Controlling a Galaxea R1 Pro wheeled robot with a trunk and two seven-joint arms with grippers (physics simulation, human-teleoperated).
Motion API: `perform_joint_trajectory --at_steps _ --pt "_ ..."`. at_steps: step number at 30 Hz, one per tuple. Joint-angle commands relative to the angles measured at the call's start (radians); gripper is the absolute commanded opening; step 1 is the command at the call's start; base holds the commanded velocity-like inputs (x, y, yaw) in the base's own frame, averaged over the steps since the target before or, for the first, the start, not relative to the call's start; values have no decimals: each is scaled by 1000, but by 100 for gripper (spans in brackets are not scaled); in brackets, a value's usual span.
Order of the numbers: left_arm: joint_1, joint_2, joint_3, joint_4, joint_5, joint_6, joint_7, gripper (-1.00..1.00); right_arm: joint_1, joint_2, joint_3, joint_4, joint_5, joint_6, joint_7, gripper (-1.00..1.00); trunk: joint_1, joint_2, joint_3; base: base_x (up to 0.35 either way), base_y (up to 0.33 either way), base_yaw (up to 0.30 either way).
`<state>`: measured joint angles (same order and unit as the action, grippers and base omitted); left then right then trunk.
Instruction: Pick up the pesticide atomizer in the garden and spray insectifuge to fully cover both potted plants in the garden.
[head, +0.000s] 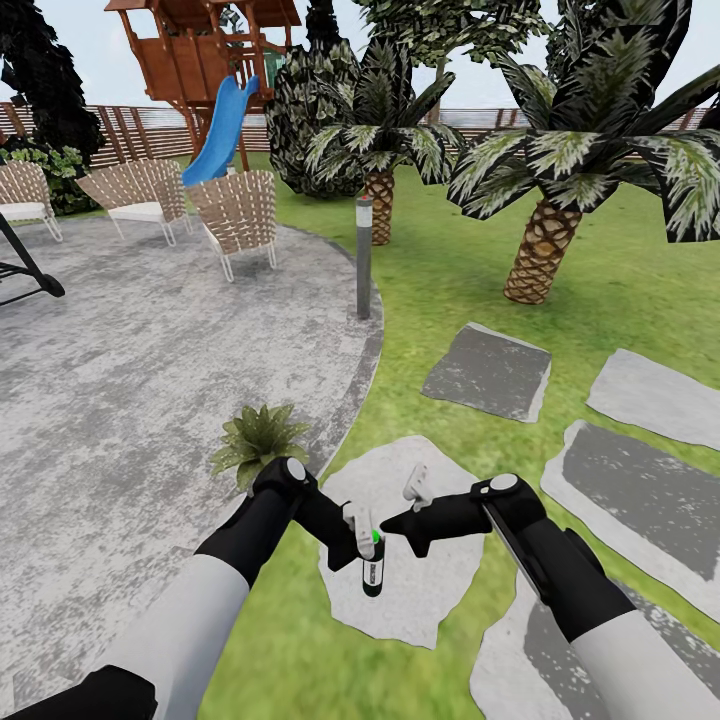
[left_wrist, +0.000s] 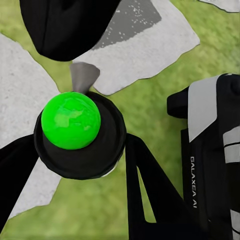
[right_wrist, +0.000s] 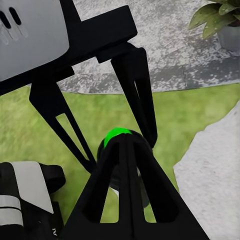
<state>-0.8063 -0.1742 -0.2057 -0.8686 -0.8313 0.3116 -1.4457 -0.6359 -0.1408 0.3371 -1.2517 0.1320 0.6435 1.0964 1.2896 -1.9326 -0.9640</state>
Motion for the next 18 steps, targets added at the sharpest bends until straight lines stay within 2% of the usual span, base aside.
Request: perform_joint_trajectory --at_steps 1,18 --pt "-1 0 0 -1 -5 11 -5 -100 -1 0 0 -2 6 5 5 -100 0 0 -1 0 0 0" --pt "0 0 0 -1 -2 11 -5 -100 -1 0 2 1 6 5 4 -100 0 0 -1 0 0 0"
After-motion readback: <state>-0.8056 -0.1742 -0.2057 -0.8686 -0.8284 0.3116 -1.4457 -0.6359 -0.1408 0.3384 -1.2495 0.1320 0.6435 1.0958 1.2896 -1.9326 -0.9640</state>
